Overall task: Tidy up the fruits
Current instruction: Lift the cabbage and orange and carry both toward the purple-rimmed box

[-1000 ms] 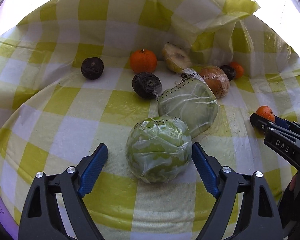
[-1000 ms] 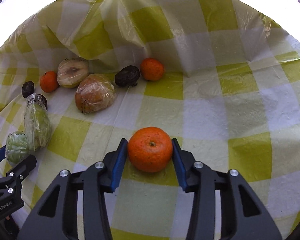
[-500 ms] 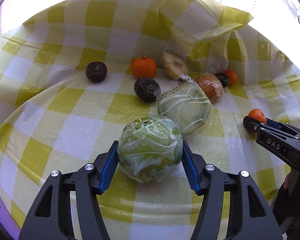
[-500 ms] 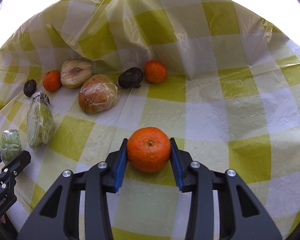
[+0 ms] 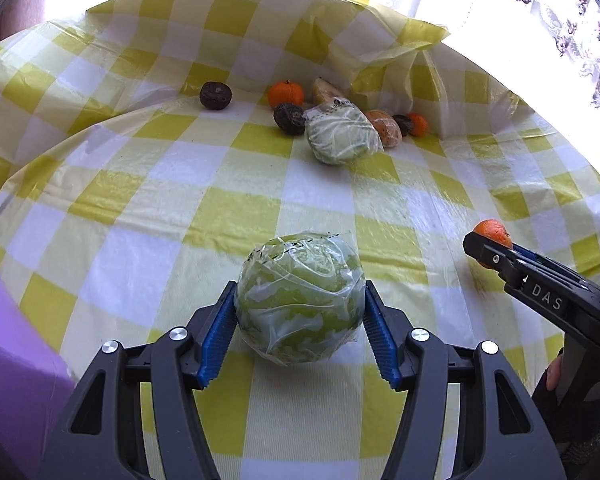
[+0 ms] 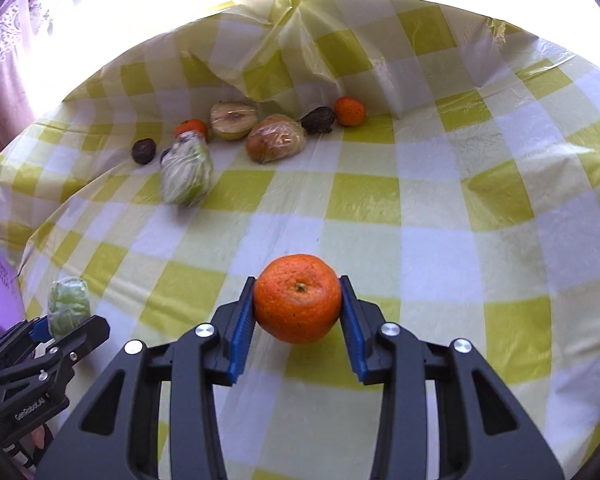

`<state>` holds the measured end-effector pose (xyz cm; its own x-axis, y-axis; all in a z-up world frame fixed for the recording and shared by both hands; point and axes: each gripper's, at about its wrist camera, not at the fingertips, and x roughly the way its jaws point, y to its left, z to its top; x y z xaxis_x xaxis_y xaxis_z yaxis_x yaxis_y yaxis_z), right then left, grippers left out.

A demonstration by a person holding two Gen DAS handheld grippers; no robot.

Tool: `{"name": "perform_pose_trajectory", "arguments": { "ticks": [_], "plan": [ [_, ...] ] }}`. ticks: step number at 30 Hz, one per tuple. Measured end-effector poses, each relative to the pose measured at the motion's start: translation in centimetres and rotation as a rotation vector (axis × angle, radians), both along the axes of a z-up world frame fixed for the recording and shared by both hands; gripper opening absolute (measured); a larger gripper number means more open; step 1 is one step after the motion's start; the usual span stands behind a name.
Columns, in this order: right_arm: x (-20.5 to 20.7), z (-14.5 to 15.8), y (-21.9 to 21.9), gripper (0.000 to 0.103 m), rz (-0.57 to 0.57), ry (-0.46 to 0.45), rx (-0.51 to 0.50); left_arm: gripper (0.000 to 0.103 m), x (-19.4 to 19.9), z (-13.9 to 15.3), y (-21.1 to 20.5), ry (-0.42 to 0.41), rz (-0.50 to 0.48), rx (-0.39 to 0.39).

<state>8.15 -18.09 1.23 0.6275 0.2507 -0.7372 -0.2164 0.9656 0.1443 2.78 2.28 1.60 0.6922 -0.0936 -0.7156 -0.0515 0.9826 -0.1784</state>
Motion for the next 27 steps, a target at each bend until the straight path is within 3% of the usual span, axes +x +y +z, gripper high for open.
{"name": "perform_pose_trajectory", "arguments": {
  "ticks": [6,13,21,27],
  "plan": [
    [-7.4,0.1,0.1,0.040,0.017,0.017,0.072,0.058,-4.9,-0.1,-1.1,-0.020,-0.046,0.019],
    [-13.7,0.5,2.0,0.040,0.066,-0.015,0.015,0.058,-8.5,-0.4,-0.7,-0.009,-0.042,-0.012],
    [-16.1,0.7,3.4,0.040,0.105,-0.029,-0.013,0.058,-10.3,-0.1,0.3,-0.024,-0.001,-0.049],
    [-16.6,1.1,3.8,0.040,0.110,-0.055,-0.004,0.058,-11.6,0.7,1.2,-0.088,0.033,-0.059]
  ]
}}
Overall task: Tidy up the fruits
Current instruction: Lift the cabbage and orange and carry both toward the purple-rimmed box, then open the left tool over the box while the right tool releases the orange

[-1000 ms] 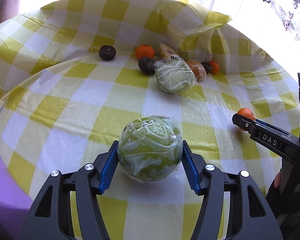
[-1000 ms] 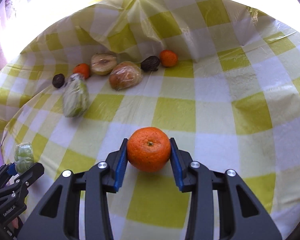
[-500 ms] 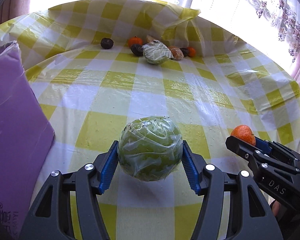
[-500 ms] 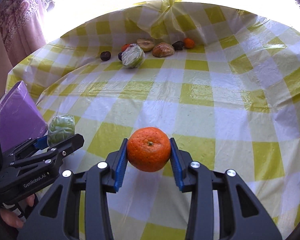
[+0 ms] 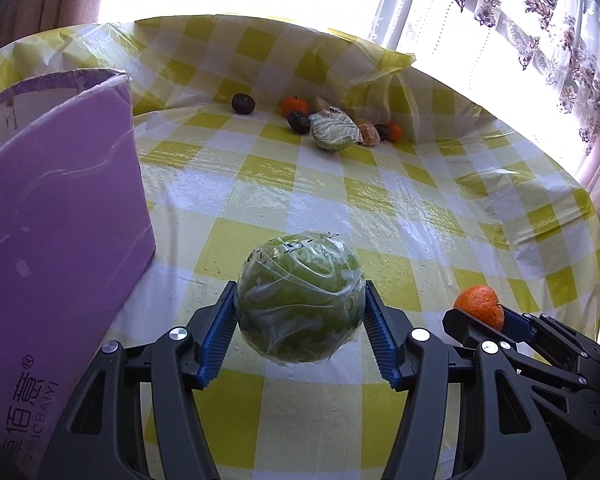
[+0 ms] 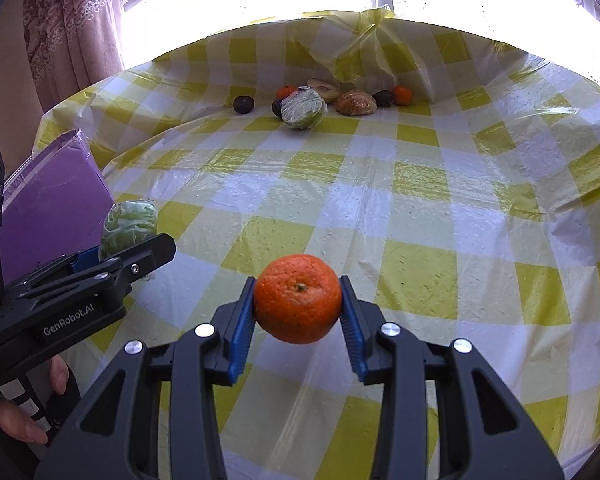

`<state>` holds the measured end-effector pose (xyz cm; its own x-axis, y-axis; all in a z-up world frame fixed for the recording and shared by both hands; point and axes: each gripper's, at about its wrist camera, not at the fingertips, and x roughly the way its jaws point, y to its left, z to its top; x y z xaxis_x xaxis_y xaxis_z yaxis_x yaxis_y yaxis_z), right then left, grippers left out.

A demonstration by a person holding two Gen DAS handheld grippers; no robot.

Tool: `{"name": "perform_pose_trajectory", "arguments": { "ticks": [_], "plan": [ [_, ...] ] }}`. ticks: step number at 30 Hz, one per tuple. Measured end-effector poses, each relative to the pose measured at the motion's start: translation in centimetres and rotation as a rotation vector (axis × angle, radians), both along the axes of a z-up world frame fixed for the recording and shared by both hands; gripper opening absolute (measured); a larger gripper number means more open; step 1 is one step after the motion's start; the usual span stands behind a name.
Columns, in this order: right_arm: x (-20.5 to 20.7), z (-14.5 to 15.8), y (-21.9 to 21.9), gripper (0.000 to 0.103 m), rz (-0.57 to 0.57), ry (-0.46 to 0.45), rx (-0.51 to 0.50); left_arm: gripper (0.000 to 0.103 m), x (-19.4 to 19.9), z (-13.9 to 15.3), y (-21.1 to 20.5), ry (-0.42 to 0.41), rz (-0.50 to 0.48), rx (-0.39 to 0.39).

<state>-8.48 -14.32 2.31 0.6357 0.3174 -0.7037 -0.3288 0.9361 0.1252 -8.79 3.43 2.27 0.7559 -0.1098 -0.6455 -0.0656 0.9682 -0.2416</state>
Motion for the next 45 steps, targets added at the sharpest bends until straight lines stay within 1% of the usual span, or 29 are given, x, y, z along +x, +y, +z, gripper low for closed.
{"name": "perform_pose_trajectory", "arguments": {
  "ticks": [4,6,9,13,14,17,20,22,25,27,30,32,34,37,40,42,44,45],
  "plan": [
    [-0.5,0.5,0.3,0.040,0.007,-0.030,0.031,0.058,-1.7,1.0,0.2,-0.082,0.015,0.006],
    [-0.8,0.8,0.6,0.040,0.012,-0.049,0.056,0.058,-2.6,1.5,-0.2,-0.130,0.015,0.039],
    [-1.2,1.1,1.3,0.040,0.022,-0.073,0.060,0.058,-3.6,1.8,-0.9,-0.171,0.006,0.099],
    [-1.7,1.5,1.7,0.040,0.022,-0.085,0.083,0.058,-5.2,3.0,-0.7,-0.225,0.020,0.131],
    [-1.8,1.7,1.8,0.040,0.023,-0.089,0.091,0.058,-6.0,3.6,-0.4,-0.248,0.033,0.133],
    [-2.8,2.8,2.3,0.040,0.051,-0.125,0.154,0.058,-8.5,5.6,0.9,-0.326,0.081,0.160],
    [-4.2,4.7,4.2,0.040,0.103,-0.197,0.149,0.058,-11.1,7.9,2.6,-0.400,0.155,0.176],
    [-5.1,6.0,5.4,0.040,0.143,-0.236,0.165,0.058,-12.5,9.2,4.0,-0.425,0.203,0.187],
    [-6.1,7.7,7.4,0.040,0.210,-0.270,0.180,0.058,-14.2,10.5,6.2,-0.432,0.281,0.195],
    [-6.8,8.6,8.9,0.040,0.242,-0.294,0.182,0.058,-14.8,10.9,7.6,-0.417,0.344,0.208],
    [-7.5,9.7,11.4,0.040,0.302,-0.310,0.184,0.058,-15.7,10.9,9.8,-0.367,0.440,0.210],
    [-8.0,10.3,13.6,0.040,0.348,-0.318,0.167,0.058,-16.0,10.6,11.4,-0.301,0.484,0.203],
    [-8.3,10.8,15.6,0.040,0.397,-0.313,0.149,0.058,-16.2,10.3,13.1,-0.230,0.505,0.157],
    [-8.5,11.5,19.3,0.040,0.467,-0.294,0.092,0.058,-16.5,10.1,14.9,-0.135,0.520,0.154],
    [-8.3,11.3,23.4,0.040,0.545,-0.226,-0.005,0.058,-16.1,9.6,16.9,-0.021,0.493,0.125],
    [-8.1,10.6,26.3,0.040,0.597,-0.166,-0.109,0.059,-16.0,9.1,18.3,0.045,0.481,0.100],
    [-7.8,9.8,28.5,0.041,0.631,-0.115,-0.203,0.059,-15.6,8.7,19.2,0.110,0.467,0.119],
    [-7.7,9.3,29.4,0.041,0.644,-0.091,-0.241,0.059,-15.5,8.4,19.7,0.130,0.462,0.116]
  ]
}}
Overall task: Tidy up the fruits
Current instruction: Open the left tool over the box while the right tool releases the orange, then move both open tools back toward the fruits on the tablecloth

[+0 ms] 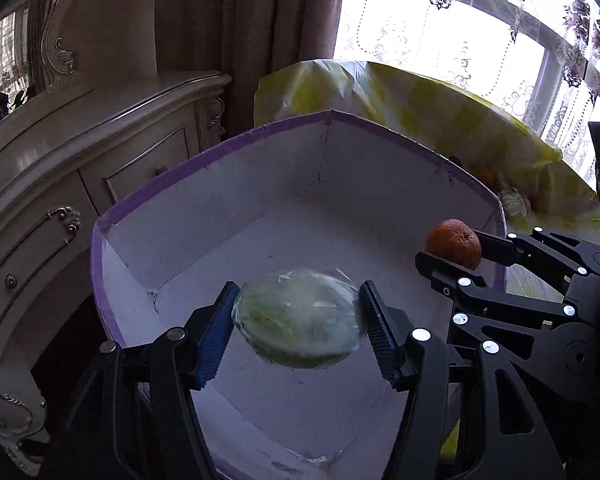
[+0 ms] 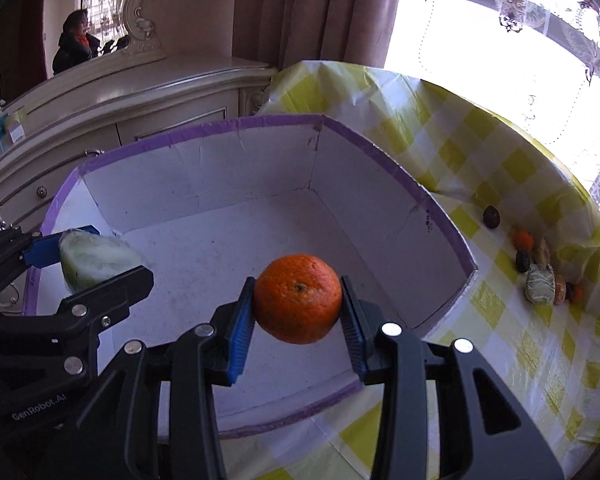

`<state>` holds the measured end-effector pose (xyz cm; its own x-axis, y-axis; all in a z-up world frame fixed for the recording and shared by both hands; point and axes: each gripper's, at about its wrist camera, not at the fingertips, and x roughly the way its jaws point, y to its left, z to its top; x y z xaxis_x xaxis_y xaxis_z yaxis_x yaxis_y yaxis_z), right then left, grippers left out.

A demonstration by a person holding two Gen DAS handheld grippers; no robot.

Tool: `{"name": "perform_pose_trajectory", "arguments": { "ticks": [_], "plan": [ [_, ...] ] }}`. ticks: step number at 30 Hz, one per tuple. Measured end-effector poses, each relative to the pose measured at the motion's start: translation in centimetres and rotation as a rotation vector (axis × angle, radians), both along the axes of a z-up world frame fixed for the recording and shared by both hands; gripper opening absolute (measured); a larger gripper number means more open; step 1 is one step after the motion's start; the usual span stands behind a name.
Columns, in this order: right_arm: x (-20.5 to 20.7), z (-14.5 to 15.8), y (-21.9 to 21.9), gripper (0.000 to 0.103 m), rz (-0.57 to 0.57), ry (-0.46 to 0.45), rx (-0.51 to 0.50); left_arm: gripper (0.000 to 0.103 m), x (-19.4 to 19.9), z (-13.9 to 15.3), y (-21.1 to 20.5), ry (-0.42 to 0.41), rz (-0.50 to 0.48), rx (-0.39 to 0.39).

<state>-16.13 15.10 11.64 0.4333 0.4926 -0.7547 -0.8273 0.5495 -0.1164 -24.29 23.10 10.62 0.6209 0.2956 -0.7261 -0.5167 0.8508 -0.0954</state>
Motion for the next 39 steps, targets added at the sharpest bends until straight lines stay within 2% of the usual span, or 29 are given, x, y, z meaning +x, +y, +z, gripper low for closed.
{"name": "perform_pose_trajectory", "arguments": {
  "ticks": [2,6,10,11,12,14,15,19,23,24,25,28,30,32,36,39],
  "plan": [
    [0.1,-0.8,1.3,0.041,0.016,0.021,-0.069,0.060,0.1,-0.4,0.8,0.039,0.002,0.015],
    [0.5,-2.5,3.4,0.041,0.047,0.065,-0.185,0.062,0.0,-0.6,2.4,0.087,0.001,-0.003],
    [0.8,-3.5,4.2,0.041,0.061,0.077,-0.239,0.066,-0.2,-0.4,3.3,0.100,0.006,-0.013],
    [0.8,-3.6,4.2,0.048,0.061,0.081,-0.236,0.072,-0.4,-0.4,3.4,0.097,0.008,-0.009],
    [0.8,-3.5,4.1,0.065,0.059,0.082,-0.228,0.077,-0.4,-0.5,3.4,0.100,0.008,-0.003],
    [0.8,-3.3,3.8,0.083,0.056,0.080,-0.205,0.085,0.1,-0.5,3.4,0.105,0.016,0.007],
    [0.7,-3.1,3.6,0.084,0.061,0.081,-0.185,0.088,0.1,-0.4,3.3,0.103,0.023,0.013],
    [0.9,-2.8,2.7,0.091,0.053,0.071,-0.121,0.088,0.5,0.2,2.6,0.101,0.036,0.047],
    [0.9,-0.6,-1.3,0.091,0.012,0.010,0.114,0.088,0.1,2.6,0.3,-0.017,0.017,0.106],
    [0.9,0.2,-3.1,0.096,-0.007,-0.015,0.204,0.088,0.1,3.5,-0.7,-0.067,-0.001,0.122],
    [1.0,0.9,-4.9,0.101,-0.034,-0.048,0.282,0.088,0.0,4.4,-1.8,-0.121,-0.021,0.147],
    [1.9,2.0,-10.8,0.101,-0.150,-0.163,0.456,0.088,0.8,6.4,-6.2,-0.245,-0.124,0.250],
    [3.7,1.5,-14.1,0.102,-0.258,-0.171,0.477,0.088,2.3,6.9,-9.3,-0.295,-0.209,0.282],
    [6.3,0.0,-16.9,0.102,-0.386,-0.127,0.441,0.088,4.3,6.9,-12.3,-0.319,-0.301,0.273],
    [11.3,-3.9,-23.8,0.101,-0.619,-0.028,0.391,0.088,9.7,4.8,-17.4,-0.327,-0.438,0.171],
    [14.7,-6.2,-28.1,0.101,-0.776,0.004,0.303,0.088,15.1,1.8,-19.4,-0.272,-0.477,0.011]
  ]
}}
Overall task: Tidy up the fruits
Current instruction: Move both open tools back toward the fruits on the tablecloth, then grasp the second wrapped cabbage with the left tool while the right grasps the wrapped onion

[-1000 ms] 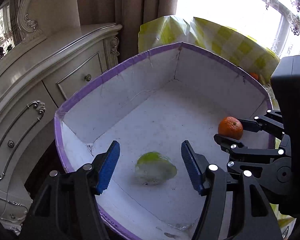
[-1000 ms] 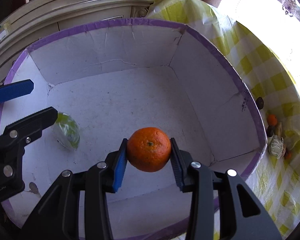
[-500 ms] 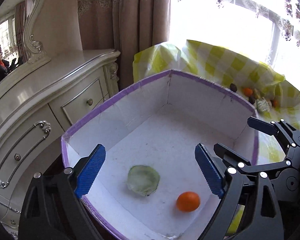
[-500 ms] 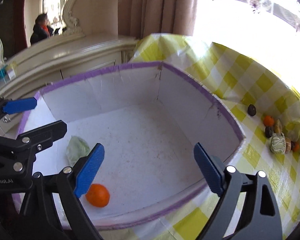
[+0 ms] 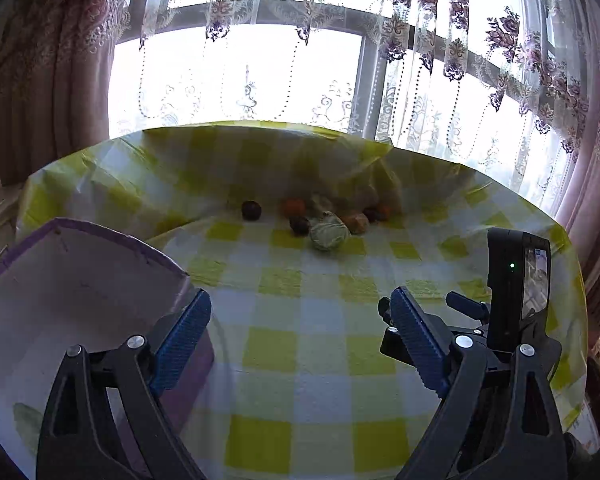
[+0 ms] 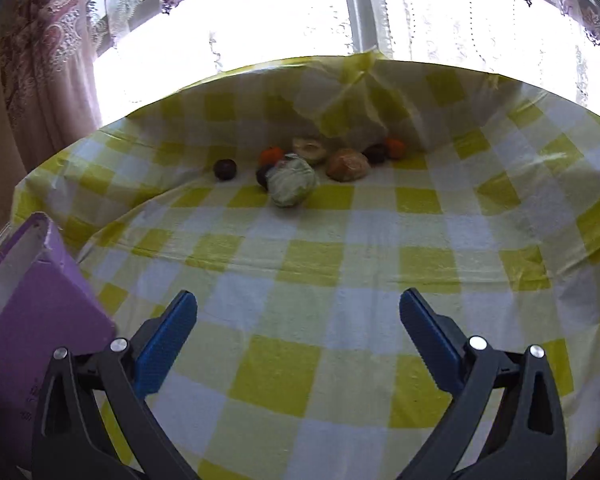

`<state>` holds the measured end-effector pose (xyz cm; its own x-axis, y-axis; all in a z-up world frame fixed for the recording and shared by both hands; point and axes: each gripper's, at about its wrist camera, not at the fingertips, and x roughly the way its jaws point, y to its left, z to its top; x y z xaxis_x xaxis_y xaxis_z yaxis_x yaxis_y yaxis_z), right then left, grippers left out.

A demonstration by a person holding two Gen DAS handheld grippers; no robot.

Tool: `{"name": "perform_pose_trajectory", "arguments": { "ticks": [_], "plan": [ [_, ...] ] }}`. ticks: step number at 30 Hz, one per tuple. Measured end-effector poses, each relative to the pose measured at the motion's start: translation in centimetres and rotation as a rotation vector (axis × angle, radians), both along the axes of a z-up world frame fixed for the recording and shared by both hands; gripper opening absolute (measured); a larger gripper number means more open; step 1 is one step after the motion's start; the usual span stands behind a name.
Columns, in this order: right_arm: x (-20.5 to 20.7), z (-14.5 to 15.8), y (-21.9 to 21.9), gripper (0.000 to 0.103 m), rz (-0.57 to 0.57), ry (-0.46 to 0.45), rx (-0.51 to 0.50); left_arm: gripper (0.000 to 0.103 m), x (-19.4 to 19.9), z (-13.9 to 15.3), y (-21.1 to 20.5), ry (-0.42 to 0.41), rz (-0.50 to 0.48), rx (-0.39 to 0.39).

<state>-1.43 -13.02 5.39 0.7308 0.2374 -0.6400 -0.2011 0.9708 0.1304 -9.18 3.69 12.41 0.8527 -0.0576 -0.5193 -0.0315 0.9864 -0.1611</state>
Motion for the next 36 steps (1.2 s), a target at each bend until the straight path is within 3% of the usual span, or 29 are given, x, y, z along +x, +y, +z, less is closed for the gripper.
{"name": "perform_pose_trajectory", "arguments": {
  "ticks": [4,6,9,14,18,26,29,30,36],
  "plan": [
    [3.8,-2.5,-4.6,0.100,-0.123,0.064,-0.032,0.088,6.8,-4.6,-1.4,0.116,0.018,-0.092],
    [5.4,-3.5,-6.4,0.092,-0.139,0.109,0.012,0.088,9.2,-6.3,-1.7,0.155,0.013,-0.147],
    [7.3,-3.8,-7.5,0.090,-0.158,0.137,0.062,0.088,12.6,-7.8,-1.8,0.187,0.041,-0.170],
    [10.7,-4.1,-8.8,0.075,-0.213,0.155,0.107,0.088,17.6,-9.4,-2.6,0.202,0.071,-0.164],
    [12.2,-4.7,-9.8,0.075,-0.236,0.188,0.164,0.088,21.0,-9.2,-3.0,0.176,0.038,-0.224],
    [13.0,-4.6,-8.7,0.075,-0.188,0.172,0.143,0.088,28.9,-10.5,-3.6,0.288,0.059,-0.212],
    [14.1,-4.2,-8.2,0.075,-0.186,0.142,0.128,0.085,29.4,-10.7,-3.4,0.293,0.071,-0.195],
    [14.8,-4.2,-7.9,0.075,-0.179,0.139,0.121,0.063,29.2,-10.6,-3.2,0.284,0.062,-0.206],
    [19.9,-3.9,-5.1,0.075,-0.124,0.114,0.082,0.062,25.1,-10.2,0.1,0.212,0.125,-0.270]
  ]
}}
